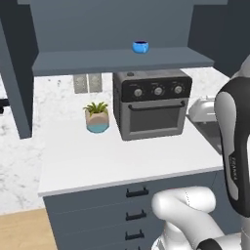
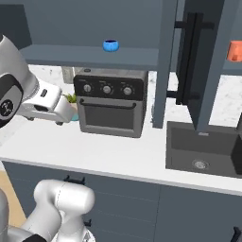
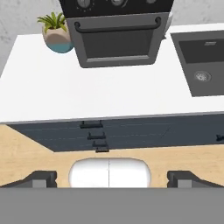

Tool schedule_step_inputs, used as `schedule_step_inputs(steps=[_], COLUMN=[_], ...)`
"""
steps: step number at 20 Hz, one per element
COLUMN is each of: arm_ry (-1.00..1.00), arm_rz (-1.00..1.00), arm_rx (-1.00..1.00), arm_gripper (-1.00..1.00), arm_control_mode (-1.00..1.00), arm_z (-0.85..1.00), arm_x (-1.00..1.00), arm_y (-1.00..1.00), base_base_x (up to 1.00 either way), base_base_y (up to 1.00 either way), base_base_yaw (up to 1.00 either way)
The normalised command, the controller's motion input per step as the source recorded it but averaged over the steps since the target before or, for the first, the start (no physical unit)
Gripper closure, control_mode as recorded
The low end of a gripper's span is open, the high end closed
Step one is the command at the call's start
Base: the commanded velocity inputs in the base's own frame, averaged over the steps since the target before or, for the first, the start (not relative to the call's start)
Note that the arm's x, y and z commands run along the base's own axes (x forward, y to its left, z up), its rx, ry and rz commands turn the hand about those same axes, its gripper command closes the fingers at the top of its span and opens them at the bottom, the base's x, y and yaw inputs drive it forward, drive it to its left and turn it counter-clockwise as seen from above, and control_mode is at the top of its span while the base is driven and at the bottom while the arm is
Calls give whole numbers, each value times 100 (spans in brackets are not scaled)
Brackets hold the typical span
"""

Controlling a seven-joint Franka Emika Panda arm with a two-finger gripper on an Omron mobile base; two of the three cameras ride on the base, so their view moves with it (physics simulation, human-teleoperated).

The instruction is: Gather all objects into one cabinet and sort the glasses and bowls to opposite sides.

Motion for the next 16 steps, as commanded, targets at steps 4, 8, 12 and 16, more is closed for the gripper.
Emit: schedule_step_inputs(steps=[4,8,12,16], arm_ry=[0,0,0,0], arm_rz=[0,0,0,0], arm_rx=[0,0,0,0], arm_gripper=[-100,-100,-100,-100], arm_control_mode=[100,100,100,100], arm_z=[0,0,0,0], arm_x=[0,0,0,0], arm_y=[0,0,0,0], base_base_x=[50,39,19,12], base_base_y=[-19,-24,-18,-32], base_base_yaw=[0,0,0,0])
